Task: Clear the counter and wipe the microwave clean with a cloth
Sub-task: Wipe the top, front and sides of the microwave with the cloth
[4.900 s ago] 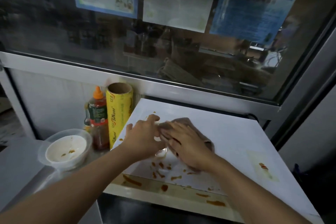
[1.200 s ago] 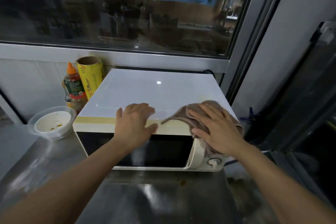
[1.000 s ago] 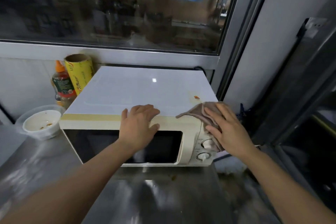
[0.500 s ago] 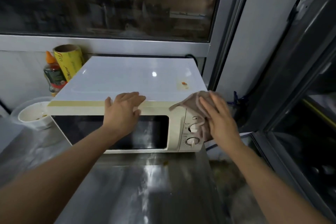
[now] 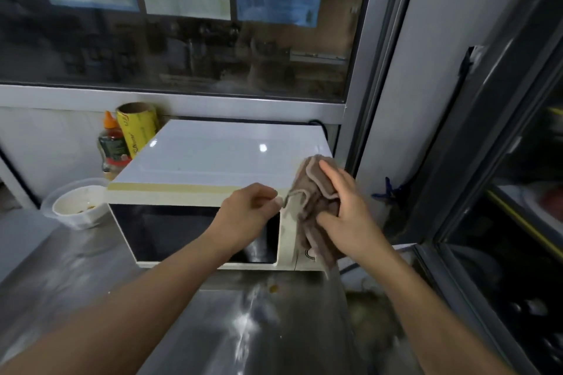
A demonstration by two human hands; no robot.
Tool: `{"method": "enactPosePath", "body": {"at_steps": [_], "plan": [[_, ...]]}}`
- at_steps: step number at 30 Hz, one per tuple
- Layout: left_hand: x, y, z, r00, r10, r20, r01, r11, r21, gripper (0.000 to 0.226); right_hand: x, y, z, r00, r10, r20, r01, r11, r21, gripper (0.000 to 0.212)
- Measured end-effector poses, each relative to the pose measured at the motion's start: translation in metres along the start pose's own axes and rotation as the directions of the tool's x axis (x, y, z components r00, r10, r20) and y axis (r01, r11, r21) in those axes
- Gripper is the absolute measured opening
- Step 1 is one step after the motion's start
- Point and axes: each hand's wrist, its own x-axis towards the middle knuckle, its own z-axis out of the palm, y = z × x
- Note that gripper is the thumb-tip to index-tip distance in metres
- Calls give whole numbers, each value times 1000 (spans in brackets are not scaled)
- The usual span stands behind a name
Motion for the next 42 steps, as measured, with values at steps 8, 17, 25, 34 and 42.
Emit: {"method": "enactPosePath", "body": {"at_steps": [8,17,25,34,42], "plan": [[-25,13,-44,986,-137,92,155,960,-235,32,9,-53,4,997,45,68,-48,998,44,60],[-39,21,-86,998,-61,-34,44,928,-369,19,10,-101,47,991,31,129,-67,955,290,39],[-41,7,-145,958,-222,-180,100,851,-516,26,4,-93,47,945,322,63,-325,890,319,30],[-57,-26,-216,902,-198,-384,102,961,-257,28,3,-101,51,919,344,194,-394,789,470,33],[-79,-48,-244,866,-374,-331,168,842,-512,21,16,-112,59,862,473,180,-414,454,789,26]]}}
